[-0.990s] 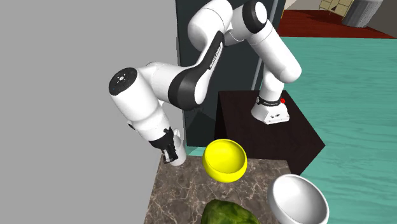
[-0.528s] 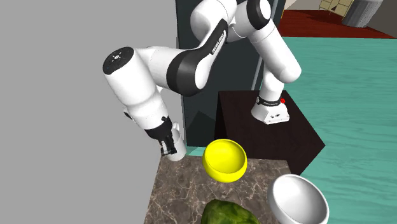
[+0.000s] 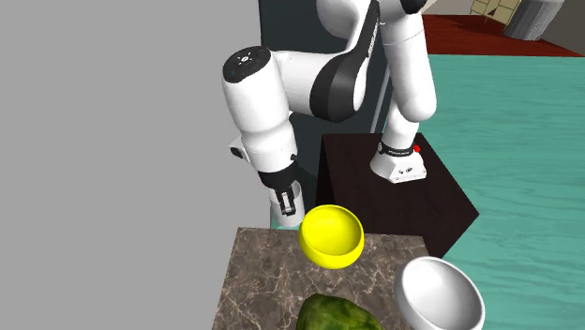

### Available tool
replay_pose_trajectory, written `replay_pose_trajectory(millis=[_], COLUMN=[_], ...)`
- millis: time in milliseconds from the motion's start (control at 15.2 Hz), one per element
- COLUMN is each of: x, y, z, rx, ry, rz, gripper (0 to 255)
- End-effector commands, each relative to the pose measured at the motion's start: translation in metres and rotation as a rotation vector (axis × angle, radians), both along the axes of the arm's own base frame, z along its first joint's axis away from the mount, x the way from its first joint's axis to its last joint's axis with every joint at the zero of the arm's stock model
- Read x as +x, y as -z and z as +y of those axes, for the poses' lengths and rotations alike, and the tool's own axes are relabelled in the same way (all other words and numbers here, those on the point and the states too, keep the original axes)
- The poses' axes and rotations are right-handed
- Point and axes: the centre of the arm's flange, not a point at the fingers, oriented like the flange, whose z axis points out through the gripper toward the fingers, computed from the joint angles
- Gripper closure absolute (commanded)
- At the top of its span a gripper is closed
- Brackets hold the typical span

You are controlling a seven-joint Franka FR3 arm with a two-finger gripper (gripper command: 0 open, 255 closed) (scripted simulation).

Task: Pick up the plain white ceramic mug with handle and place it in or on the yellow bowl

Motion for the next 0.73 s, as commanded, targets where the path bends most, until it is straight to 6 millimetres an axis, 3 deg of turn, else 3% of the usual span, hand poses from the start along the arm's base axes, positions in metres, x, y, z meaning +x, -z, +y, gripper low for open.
replay_pose_trajectory(millis=[0, 528, 660], x=[-0.029, -0.135, -0.135], y=[0.000, -0.011, -0.001], z=[-0.008, -0.033, -0.033], rx=[-0.004, -0.004, -0.004], ry=[0.002, 0.002, 0.002], rz=[0.001, 0.001, 0.001], gripper=[255, 255, 255])
